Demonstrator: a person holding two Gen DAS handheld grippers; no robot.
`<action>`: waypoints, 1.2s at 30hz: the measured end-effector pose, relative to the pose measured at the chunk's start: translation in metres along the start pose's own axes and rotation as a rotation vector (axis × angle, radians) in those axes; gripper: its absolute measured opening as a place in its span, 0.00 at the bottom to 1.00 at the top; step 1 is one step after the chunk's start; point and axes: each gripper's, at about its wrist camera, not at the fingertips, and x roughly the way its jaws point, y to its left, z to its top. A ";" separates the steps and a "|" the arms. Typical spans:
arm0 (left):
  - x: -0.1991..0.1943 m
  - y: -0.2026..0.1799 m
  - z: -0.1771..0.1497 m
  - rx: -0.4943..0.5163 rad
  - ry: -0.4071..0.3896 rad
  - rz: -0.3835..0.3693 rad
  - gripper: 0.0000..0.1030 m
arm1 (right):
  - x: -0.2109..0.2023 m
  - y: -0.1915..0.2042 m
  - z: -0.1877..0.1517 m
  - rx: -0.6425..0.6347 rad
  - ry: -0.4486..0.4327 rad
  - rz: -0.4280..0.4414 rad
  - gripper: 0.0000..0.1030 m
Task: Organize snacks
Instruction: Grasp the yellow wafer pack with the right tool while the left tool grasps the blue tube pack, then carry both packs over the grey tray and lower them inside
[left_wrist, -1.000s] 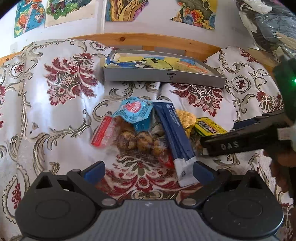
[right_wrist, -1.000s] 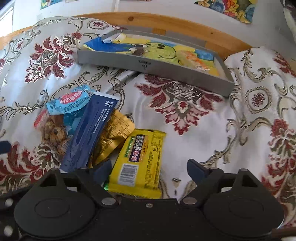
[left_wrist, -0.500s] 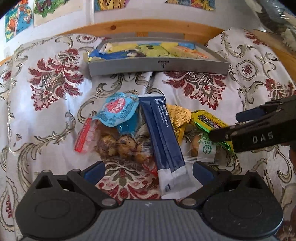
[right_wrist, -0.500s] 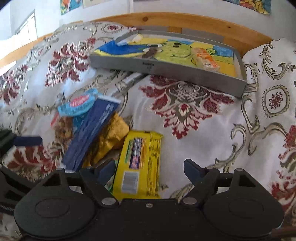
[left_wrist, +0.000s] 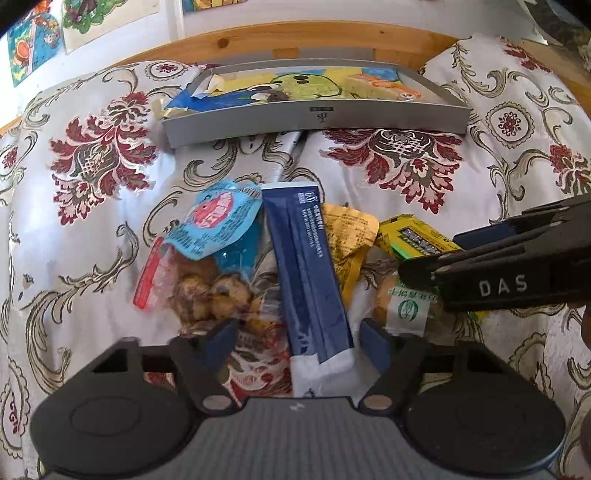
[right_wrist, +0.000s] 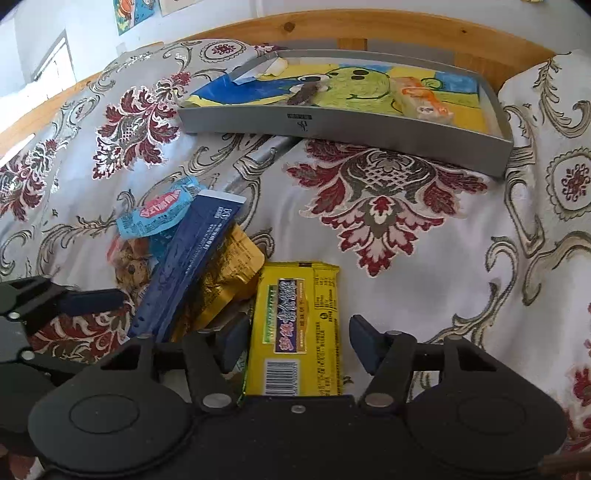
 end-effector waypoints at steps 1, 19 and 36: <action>0.002 0.000 0.001 -0.010 0.006 0.008 0.66 | 0.001 0.000 0.000 0.003 0.001 0.005 0.60; -0.009 0.005 -0.003 -0.113 -0.020 0.008 0.30 | -0.006 0.003 -0.002 0.052 0.005 0.021 0.49; -0.034 0.012 0.042 -0.162 -0.222 0.038 0.28 | -0.036 0.030 -0.003 -0.236 -0.202 -0.203 0.48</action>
